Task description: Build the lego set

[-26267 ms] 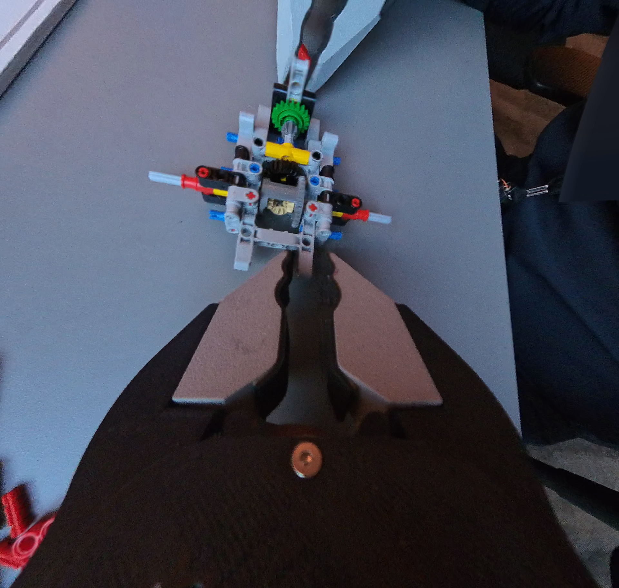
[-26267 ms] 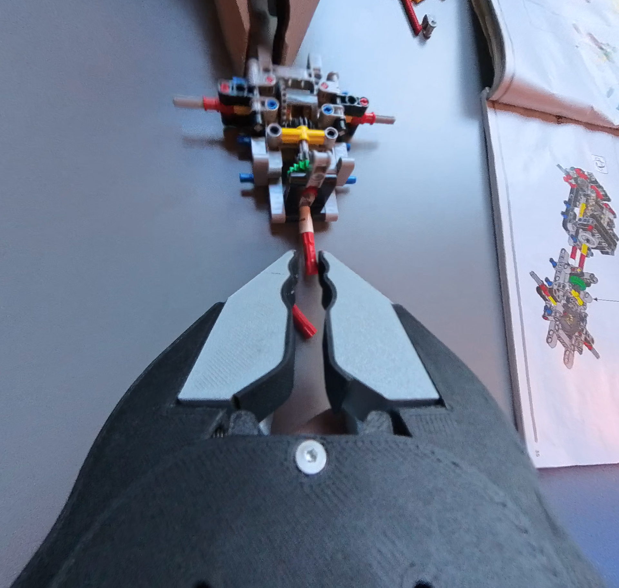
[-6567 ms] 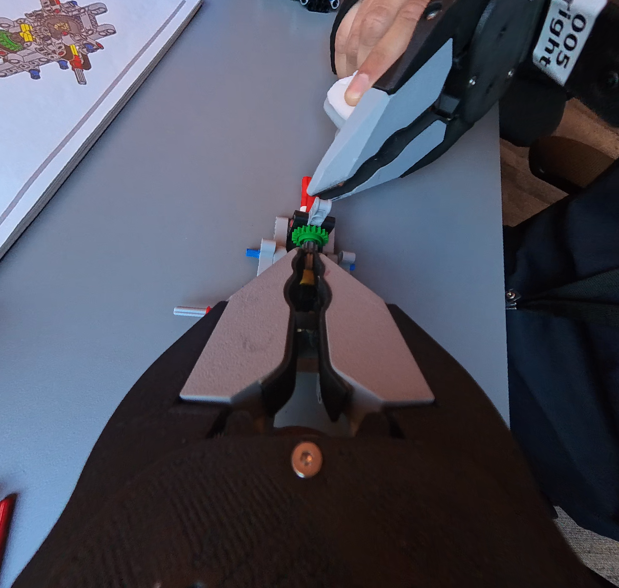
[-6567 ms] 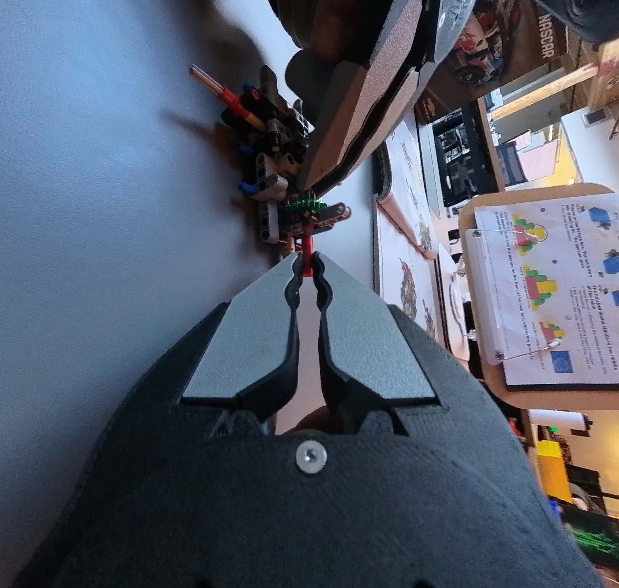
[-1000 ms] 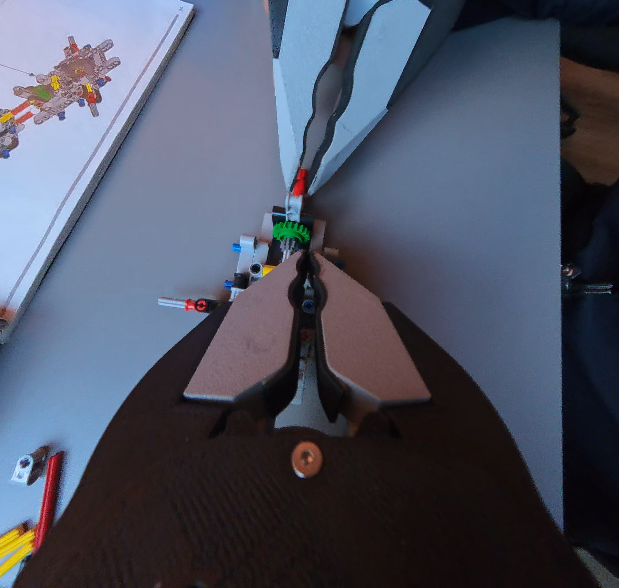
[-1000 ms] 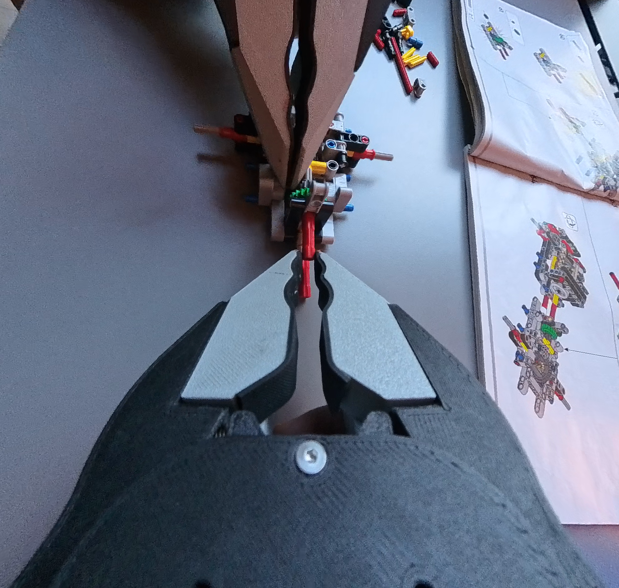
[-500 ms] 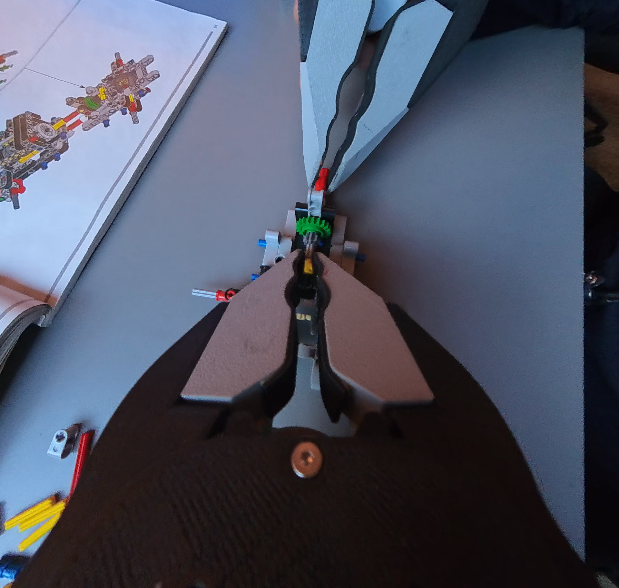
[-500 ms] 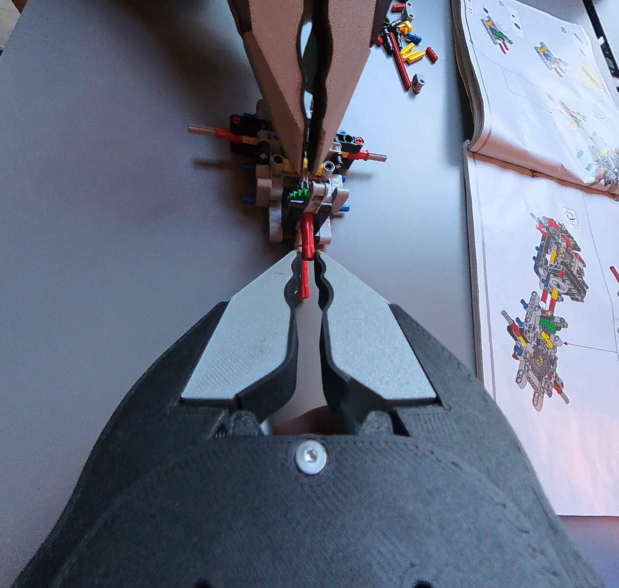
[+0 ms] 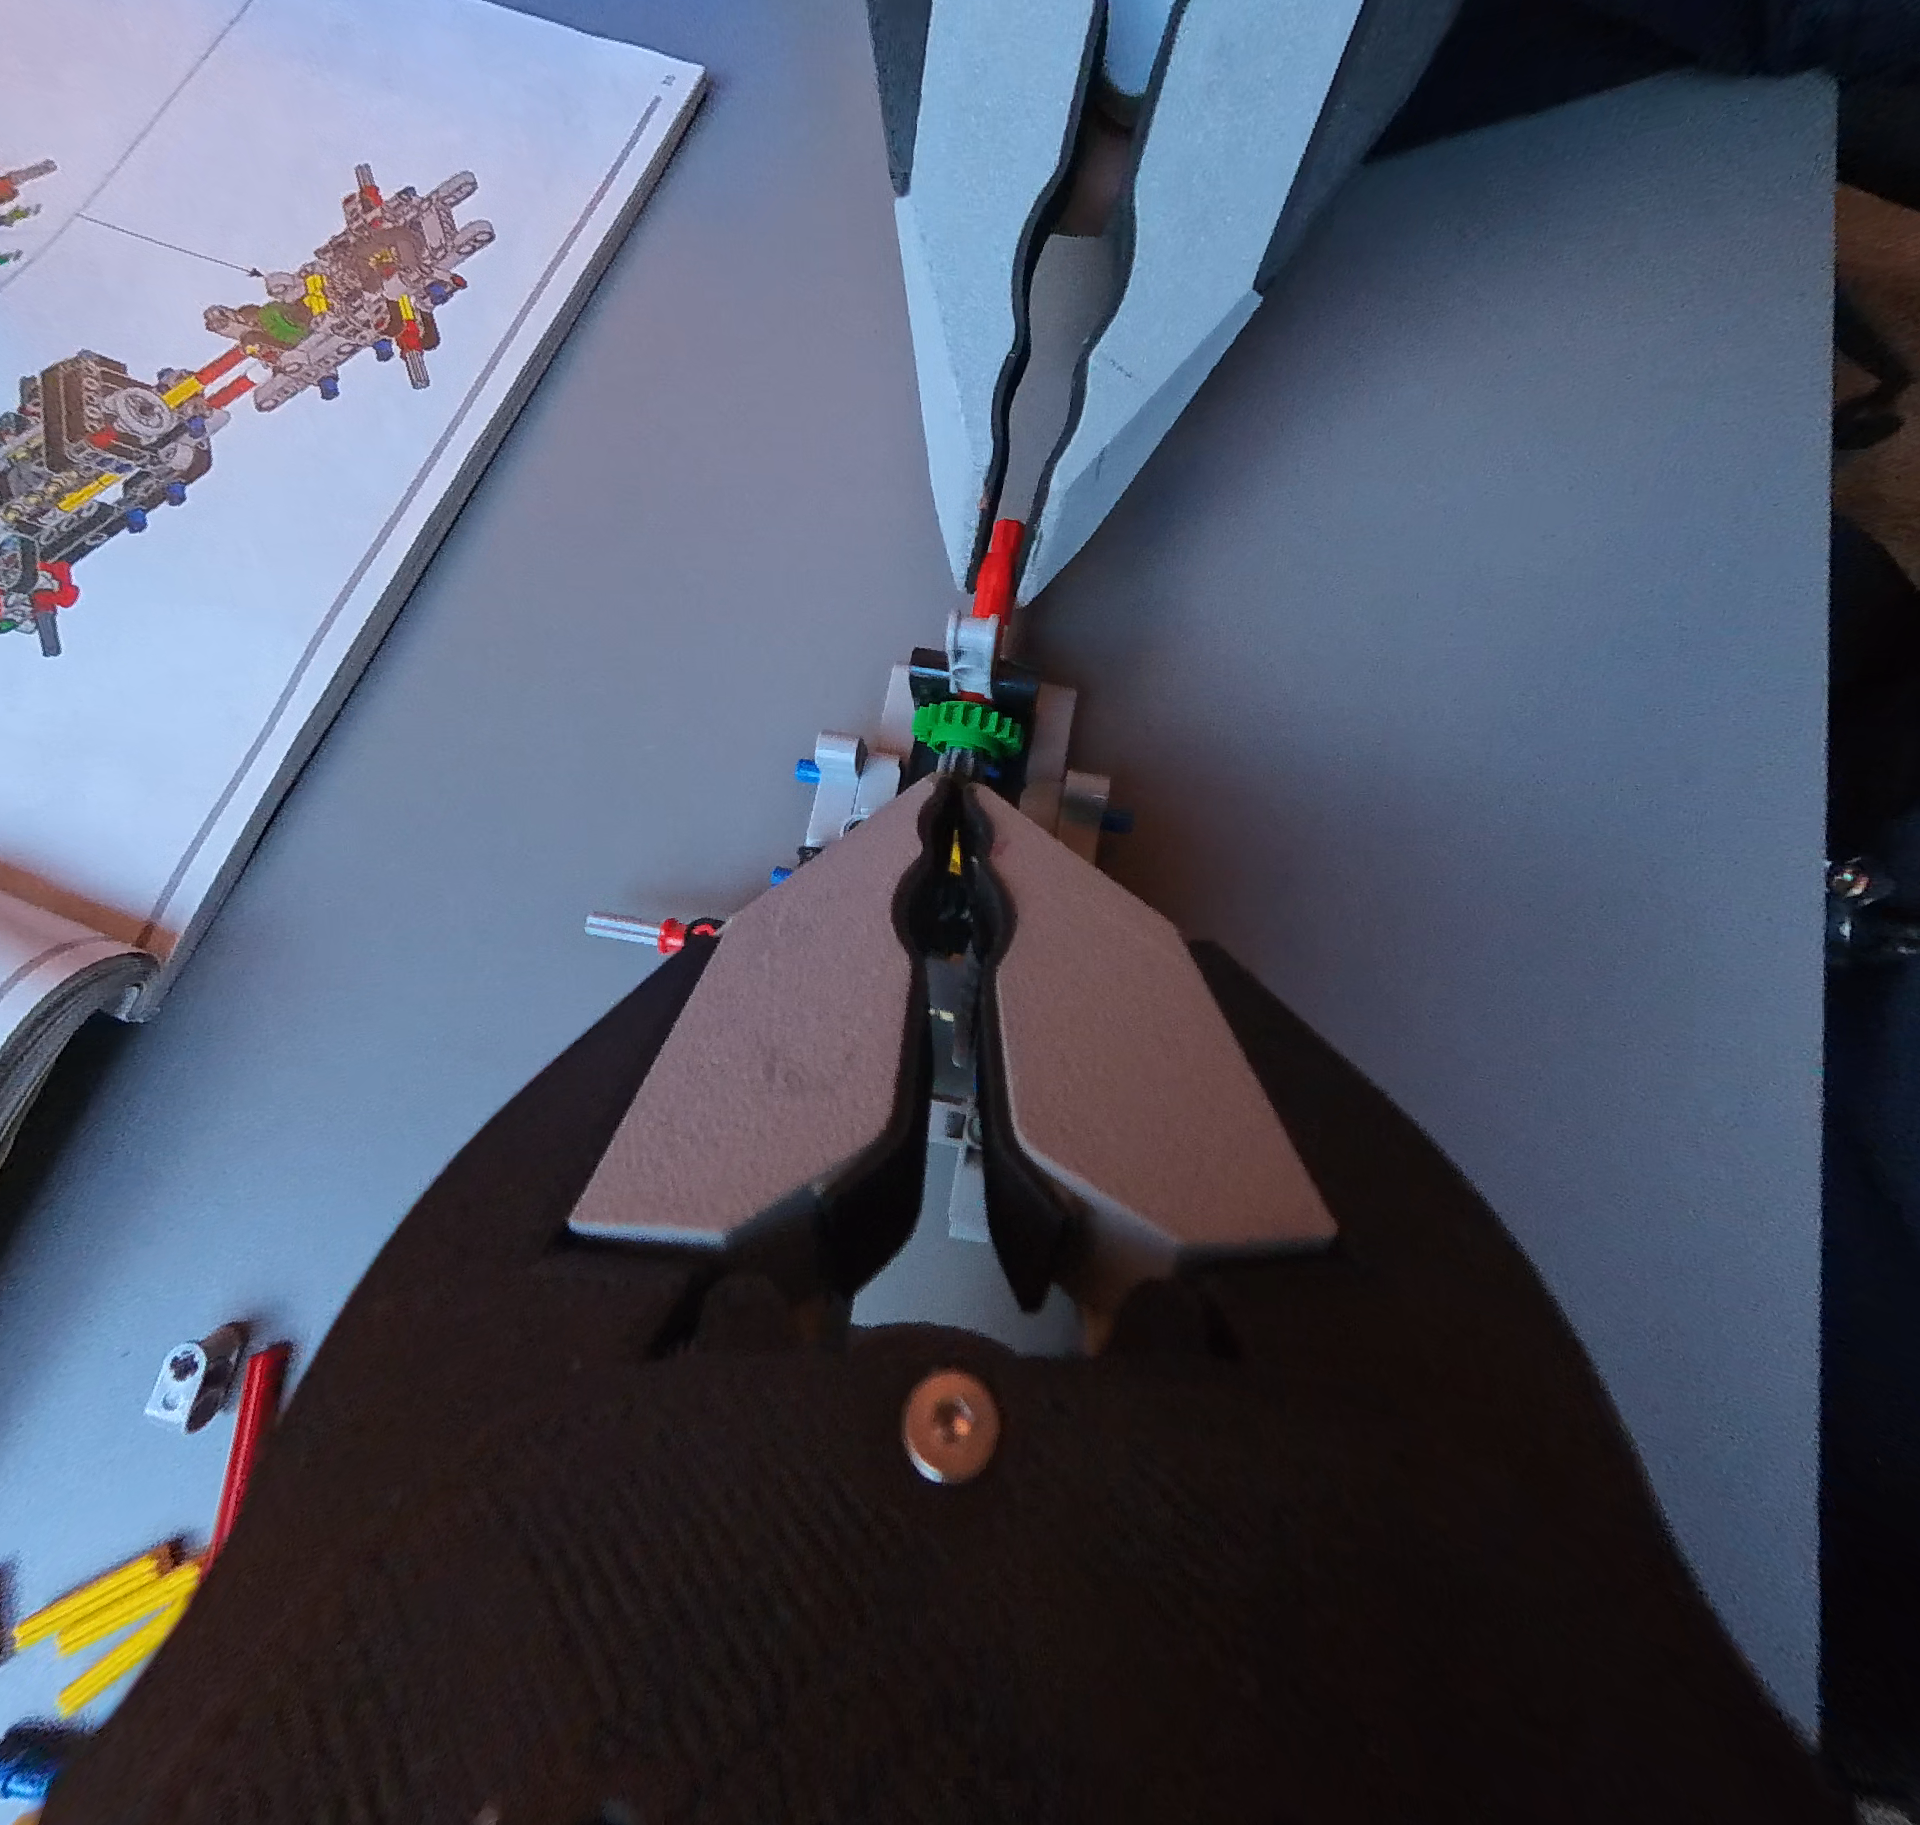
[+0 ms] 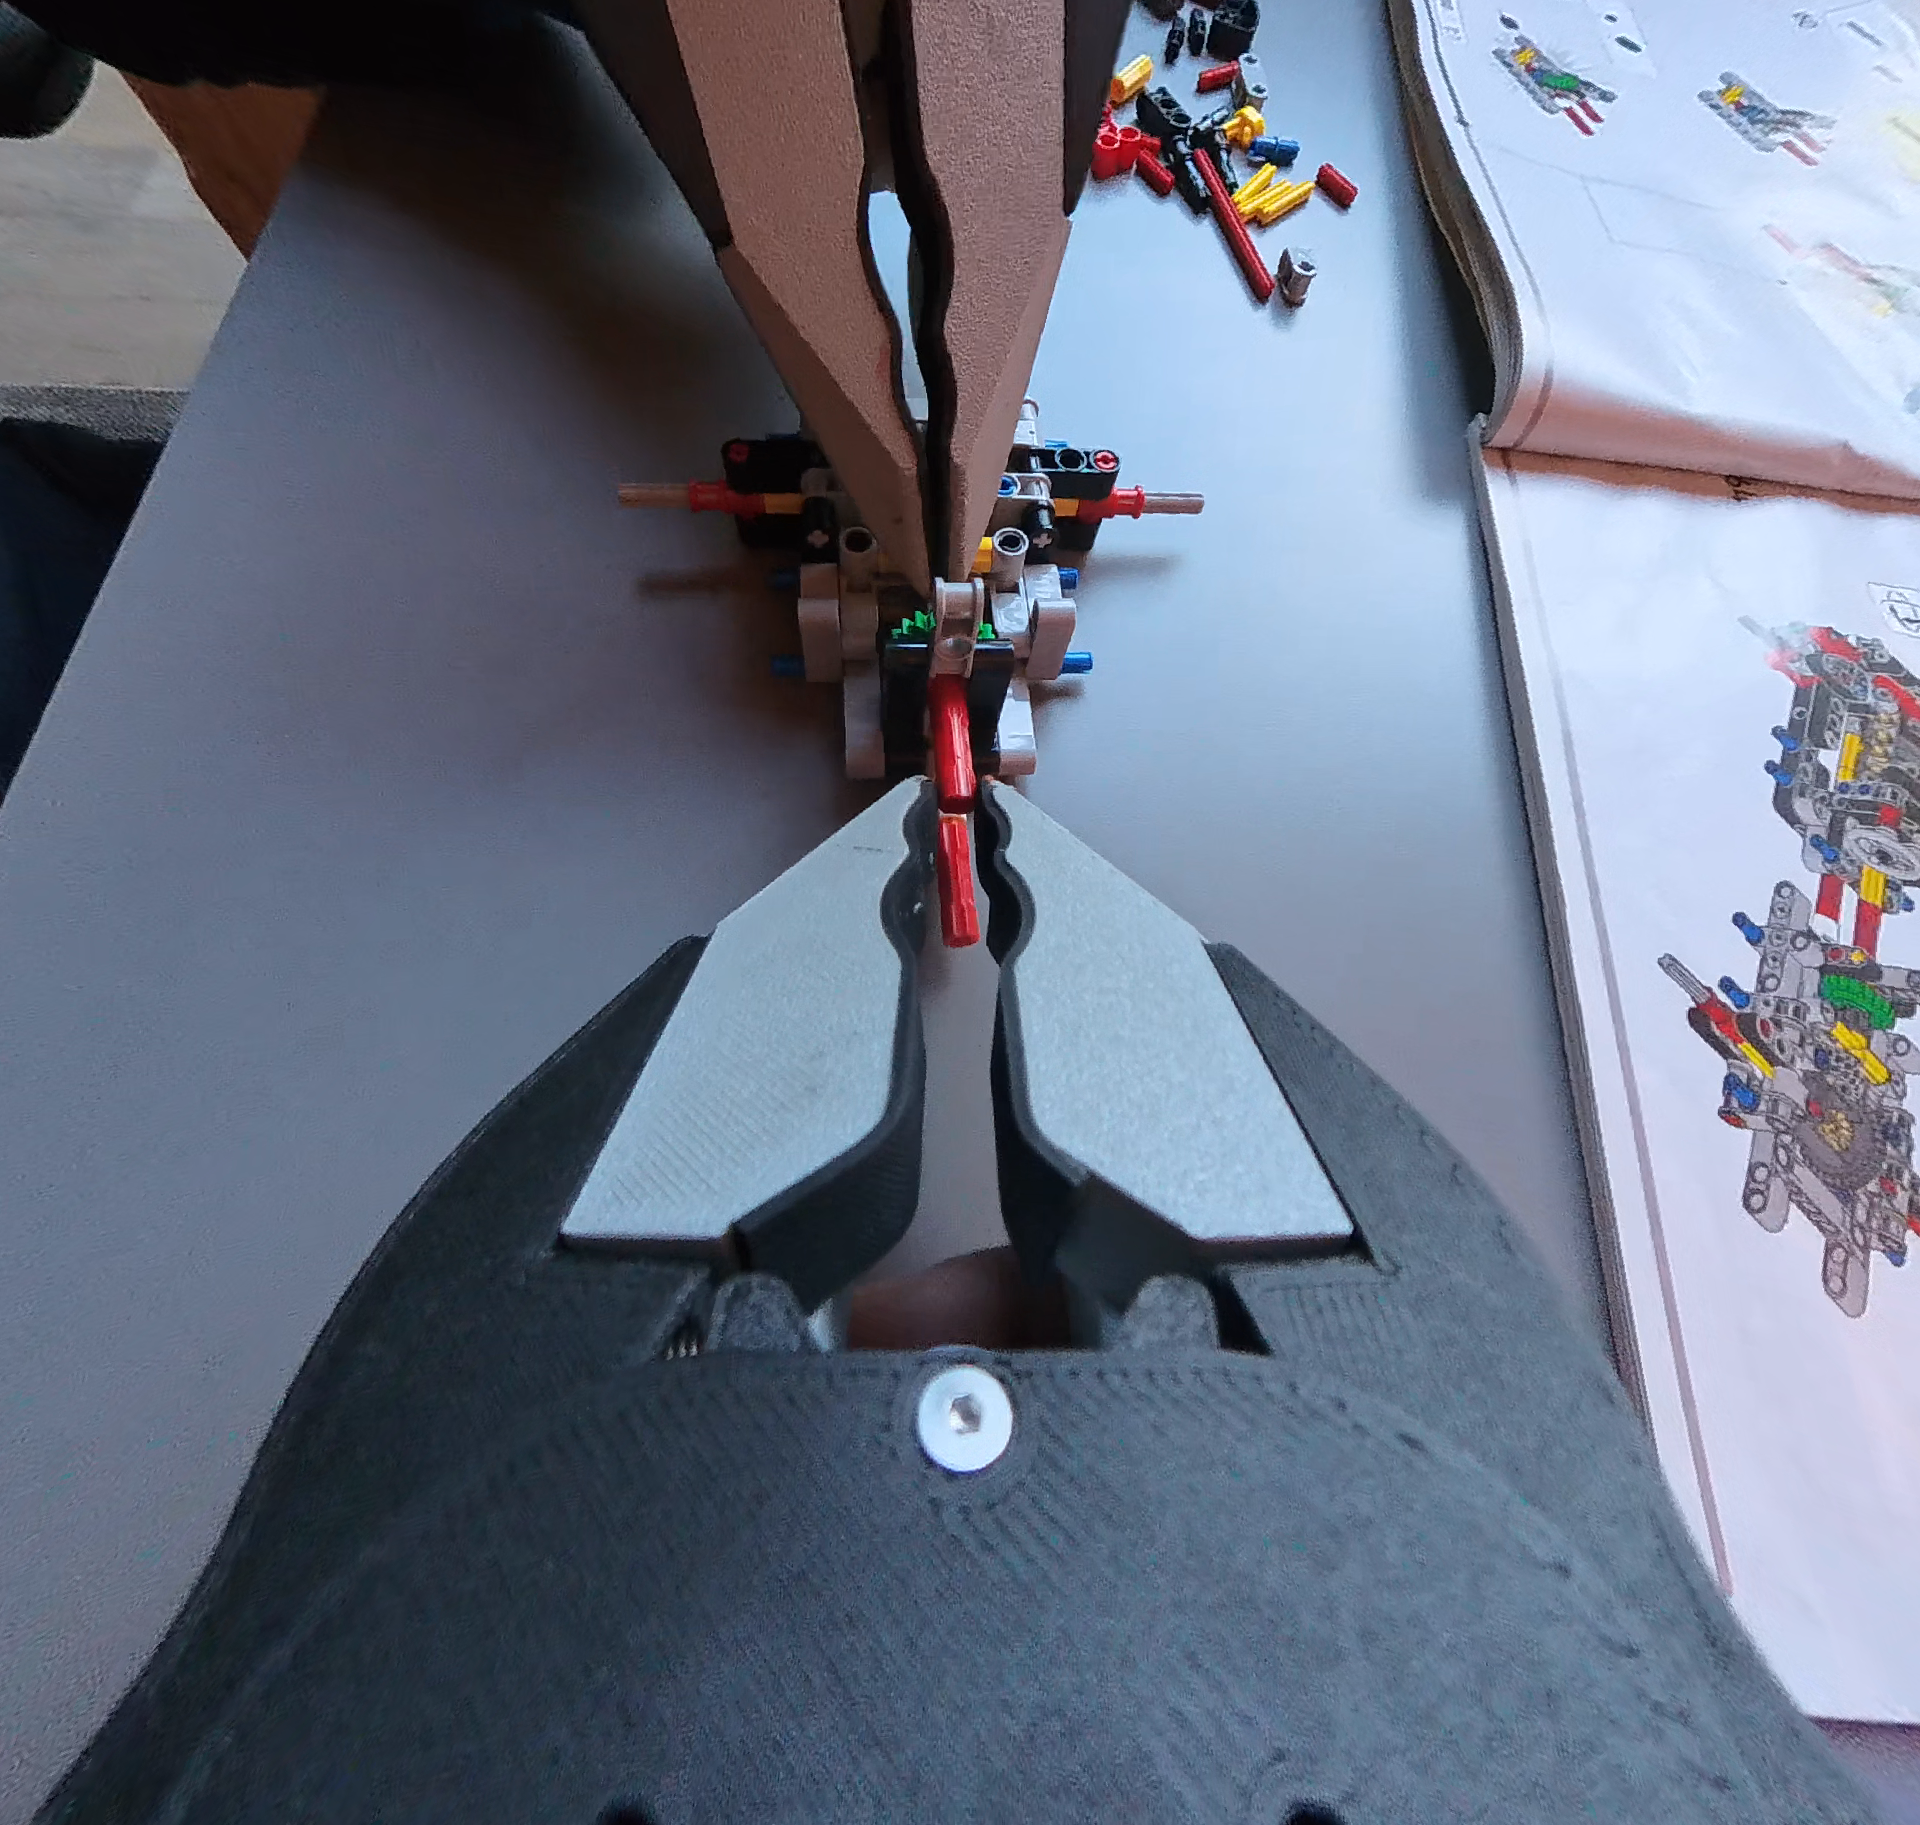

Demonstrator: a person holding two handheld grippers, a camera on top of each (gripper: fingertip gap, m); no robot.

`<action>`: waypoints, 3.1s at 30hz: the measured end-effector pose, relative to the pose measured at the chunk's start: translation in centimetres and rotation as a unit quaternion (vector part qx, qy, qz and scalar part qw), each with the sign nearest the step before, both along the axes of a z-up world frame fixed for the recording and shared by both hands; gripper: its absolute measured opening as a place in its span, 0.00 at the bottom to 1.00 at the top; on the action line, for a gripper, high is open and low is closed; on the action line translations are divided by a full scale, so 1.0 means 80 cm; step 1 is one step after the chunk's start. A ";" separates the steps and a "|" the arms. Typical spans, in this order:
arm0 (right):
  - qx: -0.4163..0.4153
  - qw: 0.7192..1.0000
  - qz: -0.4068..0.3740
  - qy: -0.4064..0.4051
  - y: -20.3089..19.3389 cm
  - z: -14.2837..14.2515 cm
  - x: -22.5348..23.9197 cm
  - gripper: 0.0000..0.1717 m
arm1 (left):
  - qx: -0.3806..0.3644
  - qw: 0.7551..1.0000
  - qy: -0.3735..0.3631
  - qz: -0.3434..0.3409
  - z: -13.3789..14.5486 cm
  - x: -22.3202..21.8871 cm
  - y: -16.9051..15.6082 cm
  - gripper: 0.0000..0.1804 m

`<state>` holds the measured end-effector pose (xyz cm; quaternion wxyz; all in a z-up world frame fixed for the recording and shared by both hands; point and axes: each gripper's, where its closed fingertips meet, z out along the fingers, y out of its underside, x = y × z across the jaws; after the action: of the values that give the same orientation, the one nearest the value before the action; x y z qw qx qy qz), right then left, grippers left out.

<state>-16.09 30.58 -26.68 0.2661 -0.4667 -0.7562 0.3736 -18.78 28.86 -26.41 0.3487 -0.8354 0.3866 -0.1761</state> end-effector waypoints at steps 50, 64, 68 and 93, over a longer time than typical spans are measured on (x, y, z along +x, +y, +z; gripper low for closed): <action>0.018 0.995 0.093 -0.044 -0.015 -0.004 -0.020 0.02 | -0.022 0.999 -0.028 -0.020 0.002 -0.019 -0.011 0.00; 0.029 0.996 0.079 -0.035 -0.008 -0.005 -0.021 0.02 | -0.034 0.999 0.009 -0.010 -0.004 -0.039 -0.017 0.24; 0.030 0.996 0.076 -0.030 -0.006 -0.005 -0.020 0.02 | -0.042 0.999 -0.001 -0.016 -0.007 -0.033 -0.019 0.24; 0.048 0.995 0.082 -0.036 -0.005 -0.007 -0.023 0.02 | -0.057 0.998 -0.025 -0.019 -0.008 -0.033 -0.019 0.24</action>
<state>-17.95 30.20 -27.26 0.2291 -0.4029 -0.8180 0.3406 -21.38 27.36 -27.02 0.3069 -0.8419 0.3825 -0.2252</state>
